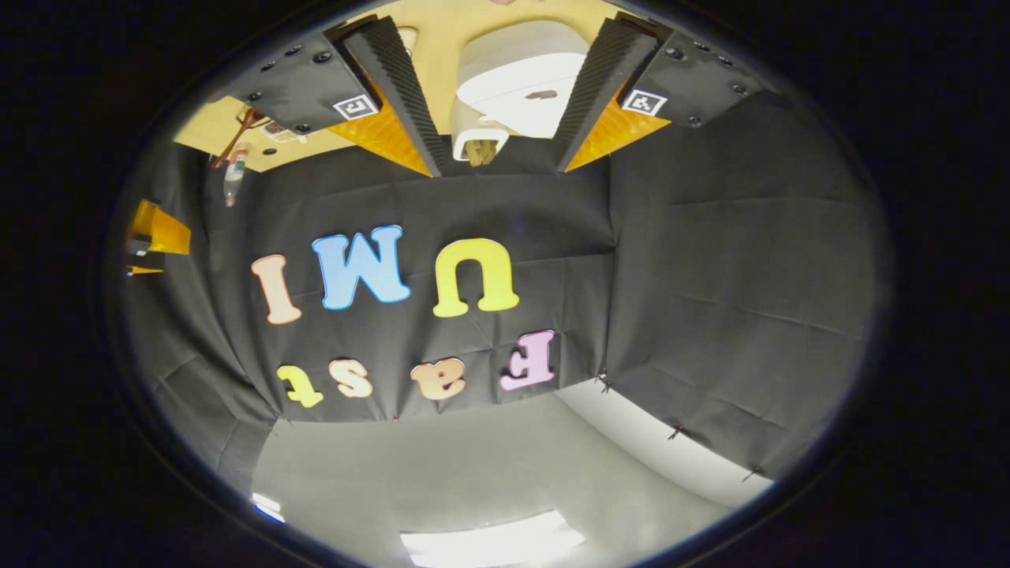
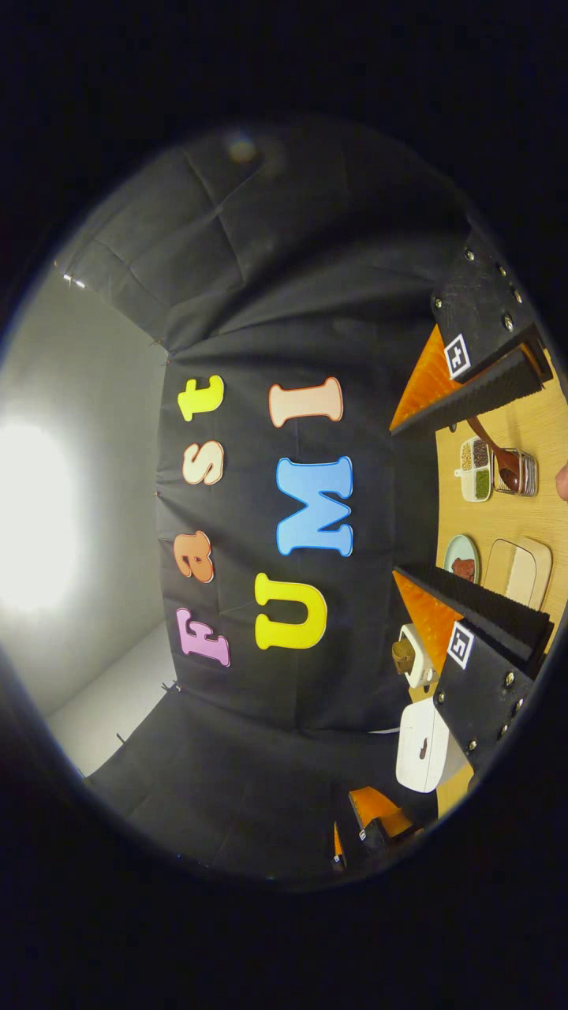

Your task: Close the left gripper, press the button to open the rice cooker; take a wooden spoon from the chopstick holder with the right hand, scoop a spoonful of rice and pour it into the rice cooker, then put the wooden spoon back into the chopstick holder.

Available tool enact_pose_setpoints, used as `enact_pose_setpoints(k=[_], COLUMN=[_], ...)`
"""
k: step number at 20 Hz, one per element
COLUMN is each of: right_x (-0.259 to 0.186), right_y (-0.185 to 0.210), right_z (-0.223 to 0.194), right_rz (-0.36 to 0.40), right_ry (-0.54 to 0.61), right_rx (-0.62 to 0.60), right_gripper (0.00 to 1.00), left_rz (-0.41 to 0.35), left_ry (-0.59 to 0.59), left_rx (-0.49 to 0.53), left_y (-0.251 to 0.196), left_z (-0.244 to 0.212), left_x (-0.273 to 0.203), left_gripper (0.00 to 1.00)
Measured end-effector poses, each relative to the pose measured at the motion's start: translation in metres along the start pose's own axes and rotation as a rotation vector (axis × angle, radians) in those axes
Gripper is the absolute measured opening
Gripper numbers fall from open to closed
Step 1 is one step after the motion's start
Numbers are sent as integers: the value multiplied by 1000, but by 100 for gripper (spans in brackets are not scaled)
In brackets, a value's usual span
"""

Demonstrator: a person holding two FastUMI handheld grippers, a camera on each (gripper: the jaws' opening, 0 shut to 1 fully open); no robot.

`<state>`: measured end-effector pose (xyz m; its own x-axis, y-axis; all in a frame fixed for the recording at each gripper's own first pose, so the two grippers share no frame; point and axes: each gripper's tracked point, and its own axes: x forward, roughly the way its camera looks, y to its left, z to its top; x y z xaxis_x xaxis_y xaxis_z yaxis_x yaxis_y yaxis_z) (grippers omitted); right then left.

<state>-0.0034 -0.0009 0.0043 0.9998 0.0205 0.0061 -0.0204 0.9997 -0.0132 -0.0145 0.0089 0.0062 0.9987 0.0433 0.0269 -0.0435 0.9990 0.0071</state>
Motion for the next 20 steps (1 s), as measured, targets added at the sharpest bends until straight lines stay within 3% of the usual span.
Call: enact_pose_setpoints(k=[1, 3, 4, 7, 11, 20], right_x=[0, 1, 0, 1, 4, 12], right_y=[0, 0, -1, -2, -3, -4], right_z=[0, 1, 2, 2, -3, -7], right_rz=[-1, 1, 0, -5, -12, -11], right_ry=[1, -1, -5, -7, 5, 17], right_rx=[0, 0, -5, -12, 2, -5], right_gripper=[96, 96, 96, 96, 96, 96], left_rz=[3, 5, 8, 10, 16, 35], left_ry=[-1, 2, 4, 13, 12, 41], left_rx=[-2, -7, -8, -8, -5, -33], left_y=[0, 0, 0, 0, 2, 12], left_z=[1, -2, -4, -7, -8, -22], left_x=[1, 2, 3, 9, 17, 25], left_gripper=[96, 100, 92, 96, 91, 26])
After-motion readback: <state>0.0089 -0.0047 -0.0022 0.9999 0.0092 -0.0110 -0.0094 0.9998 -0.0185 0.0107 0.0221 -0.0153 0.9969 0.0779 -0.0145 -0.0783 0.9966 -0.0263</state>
